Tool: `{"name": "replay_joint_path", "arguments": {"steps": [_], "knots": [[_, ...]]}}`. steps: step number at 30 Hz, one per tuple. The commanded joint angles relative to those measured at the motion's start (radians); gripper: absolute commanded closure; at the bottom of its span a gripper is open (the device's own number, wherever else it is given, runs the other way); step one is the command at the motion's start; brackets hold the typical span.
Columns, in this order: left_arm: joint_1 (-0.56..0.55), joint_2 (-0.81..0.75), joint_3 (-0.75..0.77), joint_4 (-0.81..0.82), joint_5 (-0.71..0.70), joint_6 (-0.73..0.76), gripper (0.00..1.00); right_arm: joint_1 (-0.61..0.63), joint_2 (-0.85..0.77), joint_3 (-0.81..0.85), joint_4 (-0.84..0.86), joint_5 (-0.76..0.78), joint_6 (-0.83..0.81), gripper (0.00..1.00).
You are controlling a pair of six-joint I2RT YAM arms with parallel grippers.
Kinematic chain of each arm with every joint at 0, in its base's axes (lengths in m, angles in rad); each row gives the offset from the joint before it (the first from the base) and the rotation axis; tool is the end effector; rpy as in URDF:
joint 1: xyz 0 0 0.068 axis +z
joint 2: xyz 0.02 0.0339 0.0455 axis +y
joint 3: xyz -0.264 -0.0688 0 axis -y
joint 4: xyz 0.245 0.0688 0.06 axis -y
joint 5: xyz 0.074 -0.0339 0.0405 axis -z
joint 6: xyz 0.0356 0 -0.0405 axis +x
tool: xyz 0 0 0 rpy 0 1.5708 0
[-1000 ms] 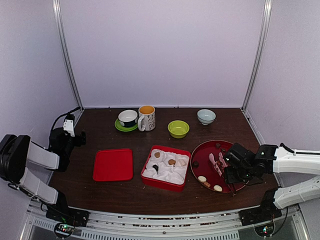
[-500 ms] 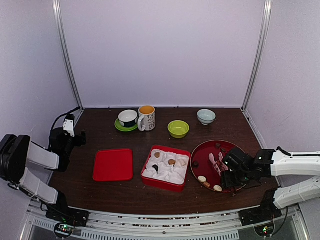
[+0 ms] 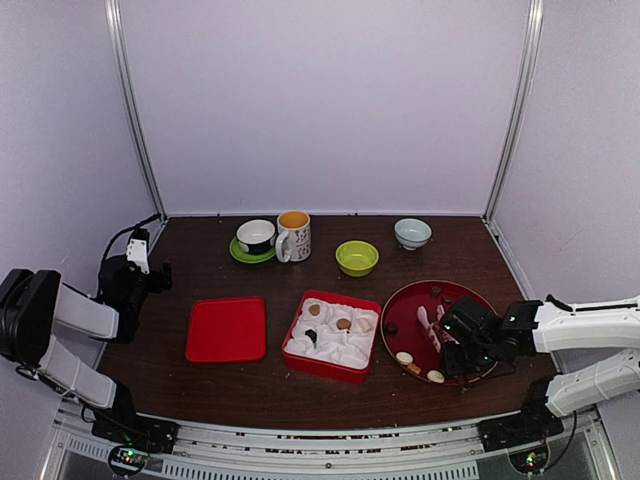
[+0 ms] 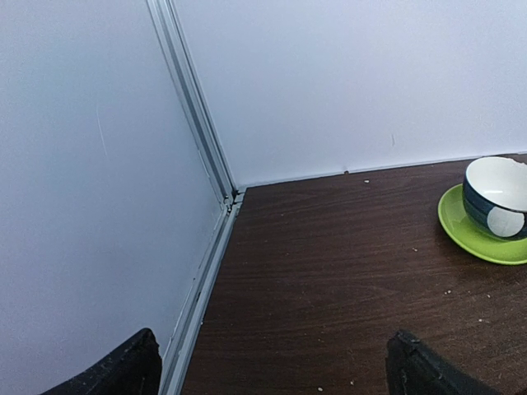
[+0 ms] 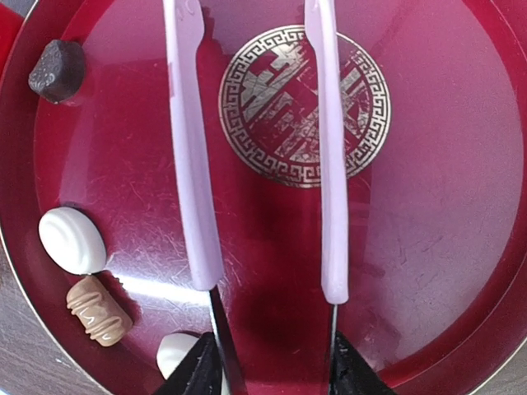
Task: Pack the chocolate
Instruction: Pick up the clamp from the plate.
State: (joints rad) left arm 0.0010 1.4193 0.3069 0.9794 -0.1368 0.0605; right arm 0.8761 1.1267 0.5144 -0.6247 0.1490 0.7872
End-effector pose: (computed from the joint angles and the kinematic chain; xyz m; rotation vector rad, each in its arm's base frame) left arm 0.2507 0.0051 0.1668 -0.0514 1.7044 0.1623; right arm 0.1176 0.1328 0.1570 -0.0893 2.7992 0.2079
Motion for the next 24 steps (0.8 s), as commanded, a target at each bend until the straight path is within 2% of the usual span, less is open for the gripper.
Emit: {"name": "replay_joint_path", "arguments": {"steps": [1,8,12,18,24], "knots": [[0.009,0.005,0.011,0.057,0.008,-0.004,0.02,0.020,0.005,-0.013,0.028,0.003,0.021,0.60],[0.009,0.006,0.011,0.056,0.008,-0.004,0.02,0.048,-0.039,0.000,-0.003,0.059,0.030,0.66],[0.010,0.006,0.011,0.057,0.008,-0.004,0.02,0.053,-0.110,0.014,-0.012,0.063,-0.005,0.75],[0.010,0.006,0.011,0.058,0.008,-0.004,0.02,0.054,-0.153,0.073,-0.080,0.049,-0.086,0.76],[0.010,0.006,0.011,0.057,0.008,-0.004,0.02,0.054,-0.134,0.128,-0.114,-0.034,-0.152,0.76]]}}
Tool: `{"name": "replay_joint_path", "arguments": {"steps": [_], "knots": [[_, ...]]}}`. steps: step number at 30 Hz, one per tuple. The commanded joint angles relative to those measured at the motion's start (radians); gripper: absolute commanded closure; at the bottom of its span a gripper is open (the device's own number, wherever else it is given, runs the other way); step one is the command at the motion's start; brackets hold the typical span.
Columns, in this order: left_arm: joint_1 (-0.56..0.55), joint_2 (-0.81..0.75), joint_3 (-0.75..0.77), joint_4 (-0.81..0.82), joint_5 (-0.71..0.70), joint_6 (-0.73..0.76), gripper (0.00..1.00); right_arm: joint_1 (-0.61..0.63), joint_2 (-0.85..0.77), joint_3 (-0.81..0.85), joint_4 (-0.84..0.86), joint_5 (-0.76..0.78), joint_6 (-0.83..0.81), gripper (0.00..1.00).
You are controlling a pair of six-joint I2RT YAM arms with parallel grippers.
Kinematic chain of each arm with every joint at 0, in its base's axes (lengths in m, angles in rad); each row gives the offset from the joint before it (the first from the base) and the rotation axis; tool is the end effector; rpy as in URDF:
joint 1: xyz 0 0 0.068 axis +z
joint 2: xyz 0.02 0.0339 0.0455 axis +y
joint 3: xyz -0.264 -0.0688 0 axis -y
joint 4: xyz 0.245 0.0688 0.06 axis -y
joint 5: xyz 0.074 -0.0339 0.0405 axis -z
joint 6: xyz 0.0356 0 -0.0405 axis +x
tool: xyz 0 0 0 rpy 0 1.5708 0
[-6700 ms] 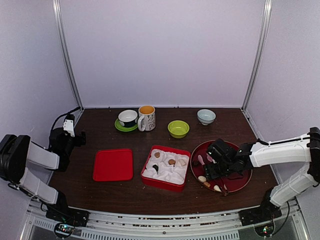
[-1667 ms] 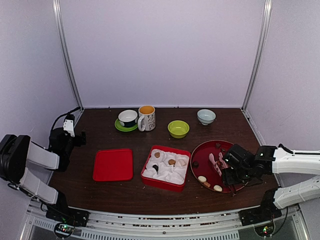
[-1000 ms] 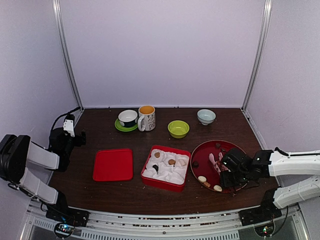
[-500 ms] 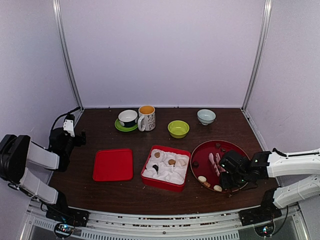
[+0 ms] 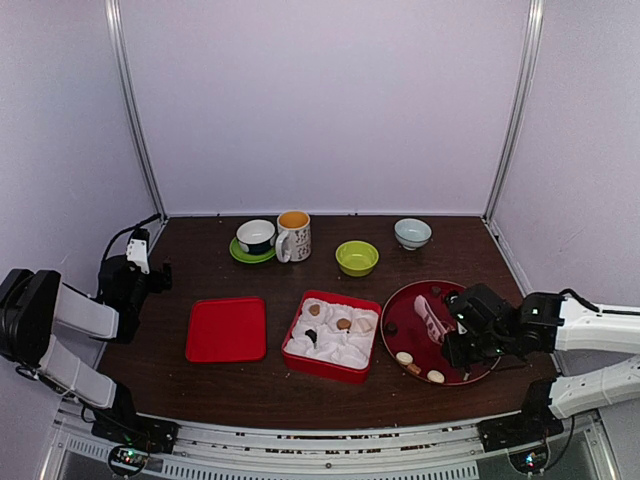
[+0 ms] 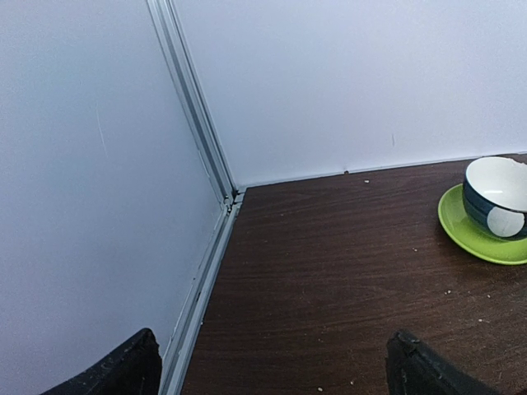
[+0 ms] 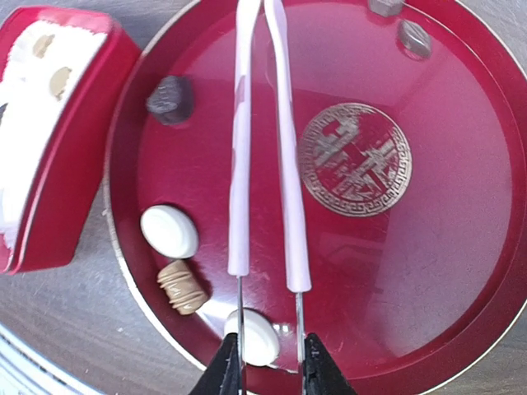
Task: Pack the chocolate
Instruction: Pick up the clamp from the plate, then pick up the fake chocolate from the plate.
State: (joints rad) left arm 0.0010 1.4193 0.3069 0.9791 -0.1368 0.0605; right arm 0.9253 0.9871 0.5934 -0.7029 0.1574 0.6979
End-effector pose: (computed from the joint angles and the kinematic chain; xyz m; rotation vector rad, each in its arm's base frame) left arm 0.2507 0.0051 0.1668 -0.0513 1.7047 0.1624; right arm 0.1089 0.1353 0.1981 -0.2538 2.6733 0.3249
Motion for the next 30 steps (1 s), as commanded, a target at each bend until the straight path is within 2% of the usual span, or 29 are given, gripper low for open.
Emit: {"name": "replay_joint_path", "arguments": {"steps": [1,13,30], "knots": [[0.010,0.006,0.011,0.058,0.008,-0.004,0.02,0.005,0.011,0.054,-0.033,-0.061,-0.073,0.76],[0.010,0.006,0.011,0.057,0.008,-0.004,0.02,0.020,0.043,0.080,-0.051,-0.154,-0.109,0.75],[0.010,0.006,0.011,0.058,0.008,-0.004,0.02,0.037,0.058,0.090,-0.059,-0.160,-0.120,0.71]]}}
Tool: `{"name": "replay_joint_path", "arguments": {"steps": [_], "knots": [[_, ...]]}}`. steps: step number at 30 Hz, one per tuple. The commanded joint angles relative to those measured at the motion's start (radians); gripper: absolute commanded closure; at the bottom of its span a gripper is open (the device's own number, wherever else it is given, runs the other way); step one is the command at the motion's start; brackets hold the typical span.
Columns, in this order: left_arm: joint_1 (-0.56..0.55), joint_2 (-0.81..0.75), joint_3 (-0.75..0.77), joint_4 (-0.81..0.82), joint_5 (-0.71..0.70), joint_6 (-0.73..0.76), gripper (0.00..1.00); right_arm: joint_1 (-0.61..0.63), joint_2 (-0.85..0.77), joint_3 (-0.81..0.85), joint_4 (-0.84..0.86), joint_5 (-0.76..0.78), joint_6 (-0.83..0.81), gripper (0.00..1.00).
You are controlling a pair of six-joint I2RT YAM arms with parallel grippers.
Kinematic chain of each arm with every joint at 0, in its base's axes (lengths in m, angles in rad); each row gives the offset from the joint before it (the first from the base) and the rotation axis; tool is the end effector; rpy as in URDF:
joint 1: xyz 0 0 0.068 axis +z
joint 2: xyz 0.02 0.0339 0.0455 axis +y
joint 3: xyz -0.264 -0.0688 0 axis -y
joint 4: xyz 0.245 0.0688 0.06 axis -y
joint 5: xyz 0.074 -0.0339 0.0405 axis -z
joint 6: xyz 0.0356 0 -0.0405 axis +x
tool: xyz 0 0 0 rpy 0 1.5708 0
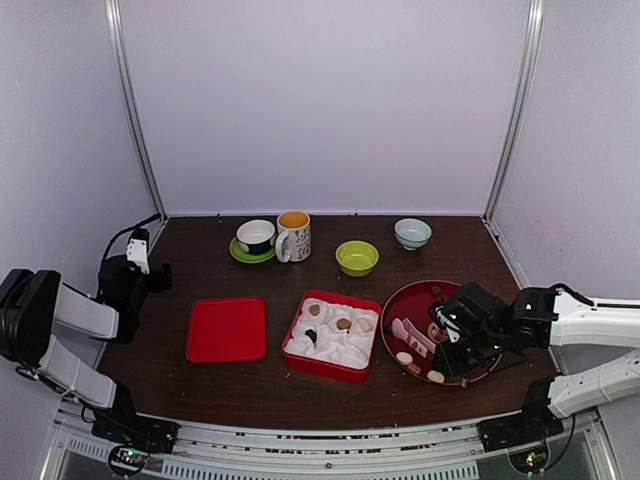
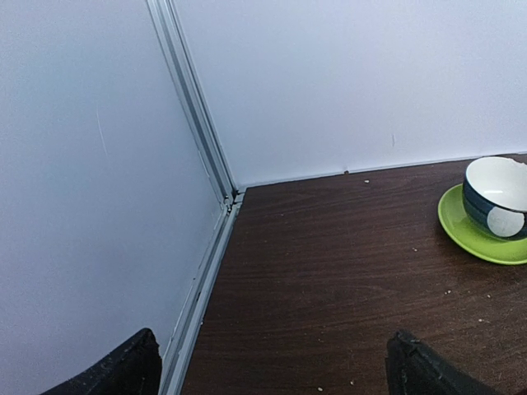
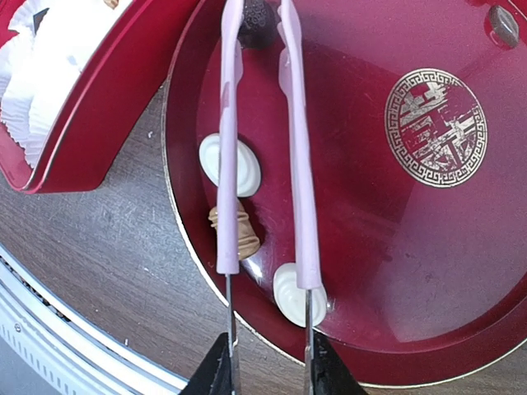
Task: Pack the chocolate
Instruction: Pick up the fake chocolate from the plate.
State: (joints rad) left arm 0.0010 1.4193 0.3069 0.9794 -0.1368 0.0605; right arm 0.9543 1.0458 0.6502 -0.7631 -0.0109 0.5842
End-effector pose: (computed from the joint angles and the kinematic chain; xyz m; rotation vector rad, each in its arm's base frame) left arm 0.2507 0.0051 0.1668 -0.0514 1.7044 0.1623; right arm 0.1042 0.1477 0.2025 -0.5225 2.7740 0.4215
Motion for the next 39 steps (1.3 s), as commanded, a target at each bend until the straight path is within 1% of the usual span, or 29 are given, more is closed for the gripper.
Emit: {"name": "replay_joint_path", "arguments": {"steps": [1,9,17,39], "knots": [[0.010,0.006,0.011,0.058,0.008,-0.004,0.02,0.010,-0.001,0.032,0.005,0.010,-0.005,0.71],[0.010,0.006,0.011,0.058,0.008,-0.004,0.02,0.027,0.028,0.027,0.027,0.032,0.000,0.71],[0.009,0.006,0.011,0.056,0.008,-0.005,0.02,0.046,0.070,0.059,0.008,0.069,-0.012,0.68],[0.010,0.006,0.011,0.057,0.008,-0.004,0.02,0.045,0.187,0.121,0.018,0.133,-0.056,0.67]]}}
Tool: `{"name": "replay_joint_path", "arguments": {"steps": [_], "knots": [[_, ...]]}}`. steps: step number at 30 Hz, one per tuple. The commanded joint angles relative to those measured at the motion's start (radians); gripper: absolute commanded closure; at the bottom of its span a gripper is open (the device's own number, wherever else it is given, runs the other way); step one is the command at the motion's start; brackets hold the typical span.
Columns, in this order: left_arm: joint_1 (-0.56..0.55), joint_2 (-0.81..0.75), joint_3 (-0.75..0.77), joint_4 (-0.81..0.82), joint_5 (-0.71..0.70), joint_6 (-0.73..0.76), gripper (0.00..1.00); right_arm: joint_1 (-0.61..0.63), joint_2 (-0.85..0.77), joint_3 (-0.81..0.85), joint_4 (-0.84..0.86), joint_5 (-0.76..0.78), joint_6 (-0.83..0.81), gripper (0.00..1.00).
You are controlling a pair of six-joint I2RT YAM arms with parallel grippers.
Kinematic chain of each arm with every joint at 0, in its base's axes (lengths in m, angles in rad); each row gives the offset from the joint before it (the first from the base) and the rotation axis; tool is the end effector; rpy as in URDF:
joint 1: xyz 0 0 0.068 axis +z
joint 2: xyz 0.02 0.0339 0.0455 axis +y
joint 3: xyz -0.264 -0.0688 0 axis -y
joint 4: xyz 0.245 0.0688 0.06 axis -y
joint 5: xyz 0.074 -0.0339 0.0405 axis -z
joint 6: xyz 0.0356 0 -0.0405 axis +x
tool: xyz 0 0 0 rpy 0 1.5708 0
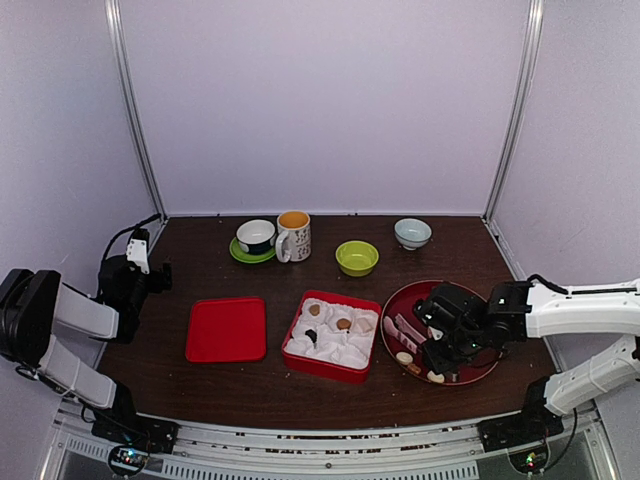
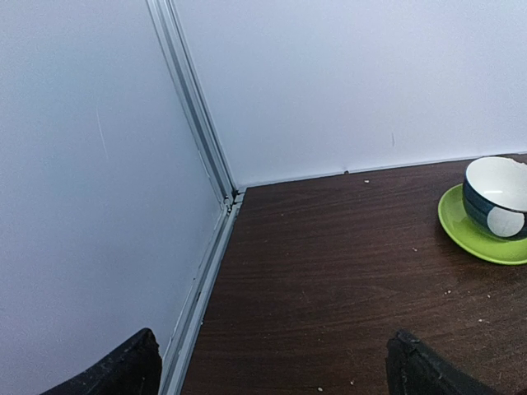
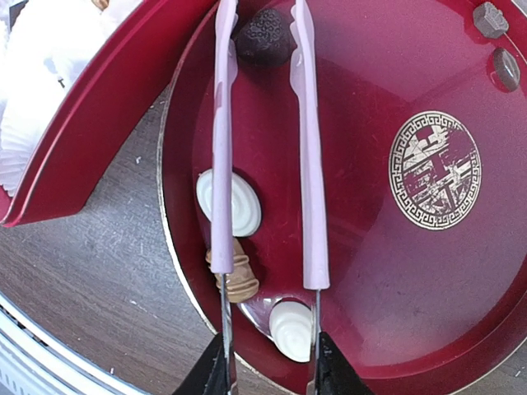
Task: Pack the chocolate
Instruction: Pick up the fake chocolate from the plate.
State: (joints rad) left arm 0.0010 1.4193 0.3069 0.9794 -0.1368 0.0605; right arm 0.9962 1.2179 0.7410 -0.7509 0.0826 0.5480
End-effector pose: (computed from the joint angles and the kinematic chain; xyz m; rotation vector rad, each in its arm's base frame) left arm 0.2507 0.0051 0.1668 -0.0514 1.7044 0.1623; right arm 0.1170 0.1753 0.1990 -0.6086 2.7613 0.2579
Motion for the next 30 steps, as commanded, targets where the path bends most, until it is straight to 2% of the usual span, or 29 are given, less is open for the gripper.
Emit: {"name": "replay_joint_path", "arguments": {"steps": [1,19,30], "knots": [[0.010,0.006,0.011,0.056,0.008,-0.004,0.02,0.004,0.019,0.032,0.007,0.043,-0.021,0.67],[0.010,0.006,0.011,0.058,0.008,-0.004,0.02,0.001,0.057,0.048,0.021,0.045,-0.027,0.68],[0.010,0.006,0.011,0.058,0.008,-0.004,0.02,0.001,0.004,0.060,-0.017,0.067,-0.007,0.77]]}}
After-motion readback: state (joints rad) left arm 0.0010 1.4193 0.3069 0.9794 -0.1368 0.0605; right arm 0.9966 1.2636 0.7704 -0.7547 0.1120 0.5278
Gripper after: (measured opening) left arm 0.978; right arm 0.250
